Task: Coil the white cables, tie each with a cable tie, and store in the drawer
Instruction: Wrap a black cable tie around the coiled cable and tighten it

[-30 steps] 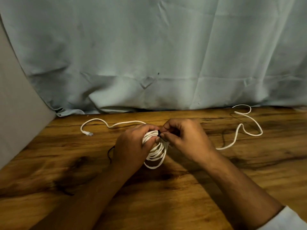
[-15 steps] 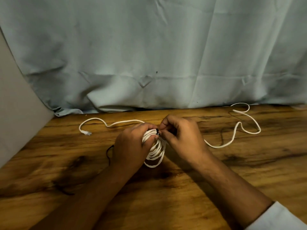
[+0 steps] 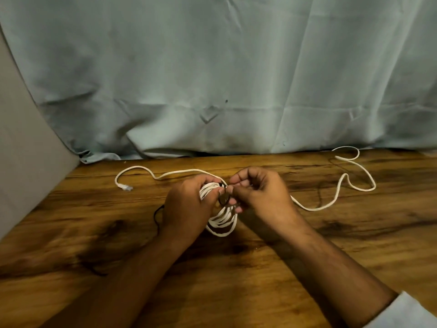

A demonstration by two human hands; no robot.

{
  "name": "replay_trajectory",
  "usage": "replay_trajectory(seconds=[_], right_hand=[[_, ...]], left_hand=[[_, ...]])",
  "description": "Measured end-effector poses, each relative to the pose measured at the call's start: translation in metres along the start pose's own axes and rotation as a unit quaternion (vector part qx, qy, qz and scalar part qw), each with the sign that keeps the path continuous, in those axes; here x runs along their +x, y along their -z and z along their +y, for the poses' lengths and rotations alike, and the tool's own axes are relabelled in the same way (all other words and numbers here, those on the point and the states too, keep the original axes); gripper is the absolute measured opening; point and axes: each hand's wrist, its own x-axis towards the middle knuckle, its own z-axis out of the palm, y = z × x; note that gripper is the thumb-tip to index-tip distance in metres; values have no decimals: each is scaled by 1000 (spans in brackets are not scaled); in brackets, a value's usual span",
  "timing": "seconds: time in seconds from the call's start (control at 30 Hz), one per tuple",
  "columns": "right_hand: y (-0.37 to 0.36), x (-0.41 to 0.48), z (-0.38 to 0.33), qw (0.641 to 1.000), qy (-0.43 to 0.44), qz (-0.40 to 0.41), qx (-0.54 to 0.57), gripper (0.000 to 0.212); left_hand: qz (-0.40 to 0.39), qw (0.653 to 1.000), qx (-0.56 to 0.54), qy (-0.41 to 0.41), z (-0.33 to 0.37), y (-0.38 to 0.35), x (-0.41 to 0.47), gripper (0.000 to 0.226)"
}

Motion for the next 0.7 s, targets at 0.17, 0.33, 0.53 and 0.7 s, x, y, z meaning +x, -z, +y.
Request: replay_trajectory(seconds=[0.17, 0.33, 0.53, 0.7], right_hand=[[1, 1, -4, 992, -33, -68, 105, 20], [13, 0, -11, 987, 72, -115, -86, 18], [10, -3, -11, 978, 48, -182, -87, 9], [11, -2, -12, 988, 15, -154, 1, 16]], left_hand=[[-2, 995, -68, 77, 0, 2, 2, 15], [-1, 983, -122, 139, -4, 3, 4, 7], [-7, 974, -159, 164, -2, 3, 3, 25], [-11, 977, -140, 159, 0, 5, 3, 9]])
